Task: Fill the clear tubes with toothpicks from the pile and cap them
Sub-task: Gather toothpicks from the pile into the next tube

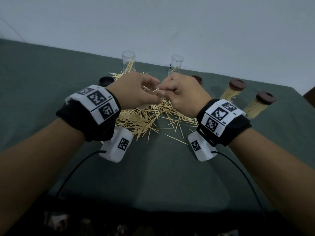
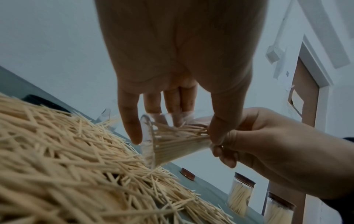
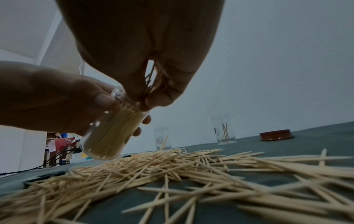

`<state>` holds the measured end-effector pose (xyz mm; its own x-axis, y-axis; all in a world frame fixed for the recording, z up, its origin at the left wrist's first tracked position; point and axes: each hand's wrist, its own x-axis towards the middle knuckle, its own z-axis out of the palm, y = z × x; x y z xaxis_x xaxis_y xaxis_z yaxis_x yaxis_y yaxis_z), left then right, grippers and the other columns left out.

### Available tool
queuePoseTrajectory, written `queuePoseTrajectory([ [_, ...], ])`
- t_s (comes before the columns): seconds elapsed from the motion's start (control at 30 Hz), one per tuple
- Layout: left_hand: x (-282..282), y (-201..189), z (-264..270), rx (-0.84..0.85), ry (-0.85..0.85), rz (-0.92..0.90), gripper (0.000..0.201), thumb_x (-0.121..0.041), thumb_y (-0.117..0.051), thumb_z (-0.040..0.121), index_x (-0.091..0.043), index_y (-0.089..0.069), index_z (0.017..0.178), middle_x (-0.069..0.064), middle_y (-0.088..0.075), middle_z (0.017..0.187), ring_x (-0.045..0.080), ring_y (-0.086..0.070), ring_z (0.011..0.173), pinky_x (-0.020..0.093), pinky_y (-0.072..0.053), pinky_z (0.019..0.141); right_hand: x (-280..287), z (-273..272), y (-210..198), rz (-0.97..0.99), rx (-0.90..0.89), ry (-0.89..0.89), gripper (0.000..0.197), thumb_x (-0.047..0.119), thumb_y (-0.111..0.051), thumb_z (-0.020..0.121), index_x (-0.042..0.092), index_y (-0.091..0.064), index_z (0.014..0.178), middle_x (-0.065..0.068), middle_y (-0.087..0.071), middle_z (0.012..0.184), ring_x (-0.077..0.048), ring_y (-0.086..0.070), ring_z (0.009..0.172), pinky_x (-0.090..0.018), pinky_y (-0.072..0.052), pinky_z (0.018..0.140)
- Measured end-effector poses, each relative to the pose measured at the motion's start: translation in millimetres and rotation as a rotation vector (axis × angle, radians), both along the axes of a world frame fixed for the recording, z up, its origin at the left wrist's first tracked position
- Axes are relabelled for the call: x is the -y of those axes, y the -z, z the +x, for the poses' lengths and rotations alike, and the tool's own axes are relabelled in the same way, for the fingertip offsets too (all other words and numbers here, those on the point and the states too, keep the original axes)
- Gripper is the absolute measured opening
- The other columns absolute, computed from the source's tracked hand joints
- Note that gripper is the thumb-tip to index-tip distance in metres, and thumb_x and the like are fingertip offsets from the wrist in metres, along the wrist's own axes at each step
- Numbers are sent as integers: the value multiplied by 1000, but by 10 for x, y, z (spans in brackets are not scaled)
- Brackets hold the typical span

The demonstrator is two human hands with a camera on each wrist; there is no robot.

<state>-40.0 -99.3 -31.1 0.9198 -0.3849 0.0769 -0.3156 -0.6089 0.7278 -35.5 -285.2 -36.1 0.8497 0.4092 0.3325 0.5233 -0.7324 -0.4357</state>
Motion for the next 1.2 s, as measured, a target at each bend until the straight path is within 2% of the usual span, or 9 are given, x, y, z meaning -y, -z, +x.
queuePoseTrajectory([
  [0.17, -9, -15, 0, -10, 12, 19, 51, -48, -74, 77, -27, -64, 123, -12, -68, 107, 4, -65, 97, 26, -54, 87, 26, -37, -39, 186, -62, 74, 16, 18, -76, 83, 18, -78, 98, 12, -67, 72, 9, -56, 53, -6, -39, 55],
  [0.27, 3, -17, -4, -16, 6, 6, 52, -44, -75, 78, -27, -63, 125, -12, -67, 109, 4, -65, 99, 24, -53, 87, 35, -30, -50, 183, -69, 73, 11, 24, -77, 81, 22, -78, 91, 17, -65, 72, 5, -58, 60, -8, -40, 60],
  [0.37, 16, -13, -13, -22, 24, -1, 43, -40, -76, 79, -26, -67, 118, -11, -70, 105, 5, -66, 98, 28, -54, 89, 12, -24, -38, 103, -56, 59, 5, 27, -74, 84, 25, -78, 87, 13, -66, 79, -1, -59, 72, -17, -46, 68],
  [0.5, 15, 8, -19, -34, 28, 3, 30, -42, -76, 78, -32, -70, 105, -13, -72, 95, 5, -68, 91, 34, -54, 91, 11, -32, -34, 132, -152, 78, 9, 25, -73, 85, 26, -78, 93, 24, -62, 59, 4, -59, 59, -12, -44, 61],
  [0.6, 29, -6, -25, -27, 28, 9, 30, -39, -77, 78, -32, -70, 106, -14, -71, 94, 5, -67, 90, 33, -54, 91, 25, -40, -49, 220, -183, 87, 11, 26, -80, 78, 23, -78, 89, 20, -65, 61, 5, -60, 55, -10, -44, 59],
  [0.77, 28, -11, -22, -32, 39, 1, 42, -41, -78, 76, -31, -67, 116, -14, -71, 102, 4, -67, 95, 34, -54, 93, 31, -42, -75, 278, -160, 73, 16, 29, -85, 70, 20, -73, 72, 3, -69, 66, -5, -64, 56, -13, -46, 55],
  [0.9, 37, -7, -35, -48, 51, -7, 44, -41, -78, 76, -31, -67, 118, -14, -71, 104, 3, -67, 96, 34, -55, 92, 43, -40, -58, 261, -114, 88, 14, 30, -86, 68, 22, -76, 73, 8, -69, 66, 3, -56, 57, -10, -42, 56],
  [1.0, 31, -17, -43, -47, 35, -17, 42, -42, -77, 77, -29, -67, 116, -13, -71, 102, 4, -67, 95, 32, -55, 91, 52, -36, -59, 259, -124, 90, 11, 30, -83, 73, 22, -78, 78, 13, -69, 67, 5, -58, 60, -9, -41, 59],
  [1.2, -25, -2, 3, -47, -29, -24, 55, -39, -78, 78, -26, -59, 129, -19, -63, 105, 1, -62, 99, 18, -50, 81, 91, 4, -52, 179, -138, 45, 16, 14, -73, 84, 27, -77, 92, 13, -67, 89, 1, -62, 76, -22, -51, 75],
])
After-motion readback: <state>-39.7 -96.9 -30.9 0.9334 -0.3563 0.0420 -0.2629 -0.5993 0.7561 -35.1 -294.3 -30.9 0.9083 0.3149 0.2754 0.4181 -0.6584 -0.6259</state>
